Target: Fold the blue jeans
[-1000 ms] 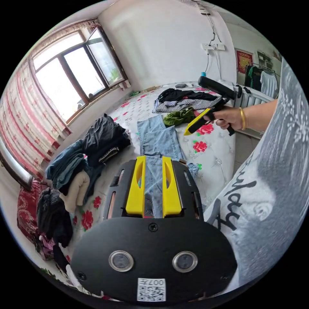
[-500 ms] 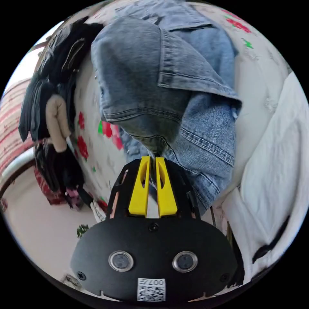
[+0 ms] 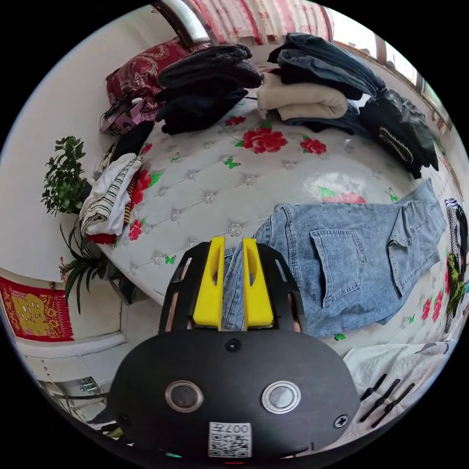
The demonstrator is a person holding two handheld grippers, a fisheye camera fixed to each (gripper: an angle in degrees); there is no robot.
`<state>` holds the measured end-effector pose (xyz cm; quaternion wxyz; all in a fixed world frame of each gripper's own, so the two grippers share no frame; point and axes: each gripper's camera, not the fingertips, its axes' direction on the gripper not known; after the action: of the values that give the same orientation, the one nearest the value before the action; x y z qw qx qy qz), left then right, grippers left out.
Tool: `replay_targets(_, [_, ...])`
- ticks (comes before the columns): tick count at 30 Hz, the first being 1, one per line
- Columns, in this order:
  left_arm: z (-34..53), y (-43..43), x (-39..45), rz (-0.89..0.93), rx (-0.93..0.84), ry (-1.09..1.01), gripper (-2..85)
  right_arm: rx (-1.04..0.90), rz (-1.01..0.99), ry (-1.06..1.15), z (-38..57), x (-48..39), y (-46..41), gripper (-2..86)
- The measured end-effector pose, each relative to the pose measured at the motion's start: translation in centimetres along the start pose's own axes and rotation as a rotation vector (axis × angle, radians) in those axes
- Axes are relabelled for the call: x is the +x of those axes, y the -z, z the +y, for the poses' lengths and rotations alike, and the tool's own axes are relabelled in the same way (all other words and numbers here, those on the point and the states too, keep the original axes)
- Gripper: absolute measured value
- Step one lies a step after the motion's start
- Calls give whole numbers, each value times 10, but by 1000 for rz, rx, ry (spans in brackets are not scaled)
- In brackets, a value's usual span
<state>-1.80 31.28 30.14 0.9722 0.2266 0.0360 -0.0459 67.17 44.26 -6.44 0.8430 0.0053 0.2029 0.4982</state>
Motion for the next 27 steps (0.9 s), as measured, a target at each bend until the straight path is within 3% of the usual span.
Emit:
replay_targets(1, [0, 4, -6, 8, 21, 15, 68, 3, -65, 41, 5, -17, -1, 93])
replay_targets(4, [-8, 9, -19, 60, 83, -2, 84, -87, -514, 245, 31, -121, -19, 92])
replay_targets(6, [-17, -3, -18, 121, 74, -58, 104, -243, -788, 406, 58, -218, -39, 92])
replay_targets(8, [-34, -42, -10, 189, -46, -145, 122, -341, -853, 537, 80, -290, -47, 94])
replay_targets(11, [-42, -101, -4, 229, -244, -194, 108, -474, -836, 705, 115, -384, -57, 93])
replay_targets(14, [-38, -104, -16, 249, -208, -218, 79, -636, -687, 810, 148, -438, -75, 75])
replay_targets(15, [-36, -102, -19, 246, -196, -226, 68, -532, -570, 818, 150, -440, -65, 46])
replay_targets(19, [-9, -63, -58, 331, -1, -193, 21, -533, -572, 911, 136, -430, -41, 8])
replay_targets(23, [29, -2, -89, 403, 207, -206, 8, -302, -526, 850, 83, -360, 26, 0])
replay_targets(27, [63, 35, -112, 464, 296, -194, 5, -38, -365, 787, 41, -271, 102, -2])
